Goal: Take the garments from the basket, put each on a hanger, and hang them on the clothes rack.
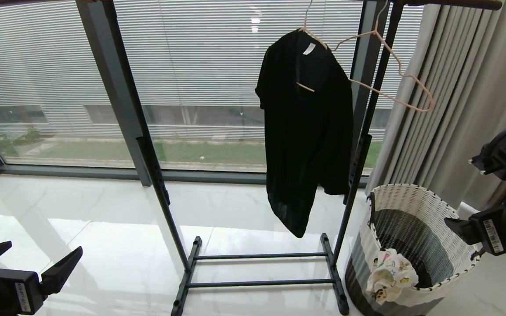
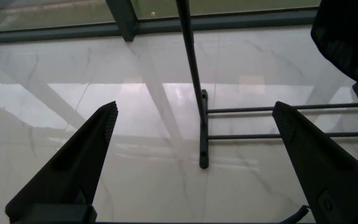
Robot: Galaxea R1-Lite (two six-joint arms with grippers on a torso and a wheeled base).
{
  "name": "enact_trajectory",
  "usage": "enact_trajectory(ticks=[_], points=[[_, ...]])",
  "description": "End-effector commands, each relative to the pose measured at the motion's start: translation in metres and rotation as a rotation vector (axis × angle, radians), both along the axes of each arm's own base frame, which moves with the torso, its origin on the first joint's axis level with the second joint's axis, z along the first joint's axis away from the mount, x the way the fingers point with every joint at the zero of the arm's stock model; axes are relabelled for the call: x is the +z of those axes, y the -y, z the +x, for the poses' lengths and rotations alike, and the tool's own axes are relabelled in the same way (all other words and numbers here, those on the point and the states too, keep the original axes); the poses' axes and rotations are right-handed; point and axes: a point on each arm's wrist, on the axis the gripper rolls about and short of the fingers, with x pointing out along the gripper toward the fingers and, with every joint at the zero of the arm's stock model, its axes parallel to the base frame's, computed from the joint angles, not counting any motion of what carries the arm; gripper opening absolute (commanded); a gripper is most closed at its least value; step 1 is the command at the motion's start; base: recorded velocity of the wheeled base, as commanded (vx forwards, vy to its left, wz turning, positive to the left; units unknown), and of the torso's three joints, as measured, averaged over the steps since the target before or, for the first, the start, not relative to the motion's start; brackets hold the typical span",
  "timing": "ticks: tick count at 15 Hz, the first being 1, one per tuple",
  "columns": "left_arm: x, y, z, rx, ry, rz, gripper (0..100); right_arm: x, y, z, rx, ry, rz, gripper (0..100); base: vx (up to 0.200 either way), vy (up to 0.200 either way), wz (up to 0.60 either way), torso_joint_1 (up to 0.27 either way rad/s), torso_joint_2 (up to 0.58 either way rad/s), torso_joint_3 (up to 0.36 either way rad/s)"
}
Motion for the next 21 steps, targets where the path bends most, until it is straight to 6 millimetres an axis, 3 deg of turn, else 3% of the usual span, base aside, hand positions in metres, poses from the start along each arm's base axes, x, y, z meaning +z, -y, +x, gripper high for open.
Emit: enact_trajectory(ticks=[1,4,9,11,14,16,21], points=[[-0.001,0.0,0.0,-0.001,-0.005,0.003,100,-0.005,0.0,-0.001,0.001,-0.009,-0.008,100,0.0,0.0,0.0,-0.129,0.45,0.305],[-0.002,0.0,0.0,-0.007,-0.008,0.004,100,-0.014,0.008,-0.006,0.0,-0.032,-0.044,100,0.067,0.0,0.0,-0.051,0.18,0.118],[-0.004,0.002,-0.001,-0.026,-0.016,0.004,100,-0.067,0.02,-0.027,0.1,-0.221,-0.2,100,0.2,0.0,0.0,-0.004,0.02,0.017],[-0.003,0.003,-0.002,-0.041,-0.011,0.003,100,-0.093,0.019,-0.031,0.173,-0.346,-0.212,100,0.0,0.0,0.0,0.0,0.0,0.0],[-0.003,0.003,-0.002,-0.04,-0.011,0.004,100,-0.136,0.01,-0.019,0.173,-0.38,-0.23,100,0.0,0.0,0.0,0.0,0.0,0.0],[-0.004,0.003,-0.002,-0.04,-0.009,0.004,100,-0.147,0.007,-0.015,0.174,-0.39,-0.237,100,0.0,0.0,0.0,0.0,0.0,0.0],[-0.006,0.003,-0.006,-0.035,-0.005,0.005,100,-0.197,-0.014,0.027,0.097,-0.452,-0.239,100,0.0,0.0,0.0,0.0,0.0,0.0]])
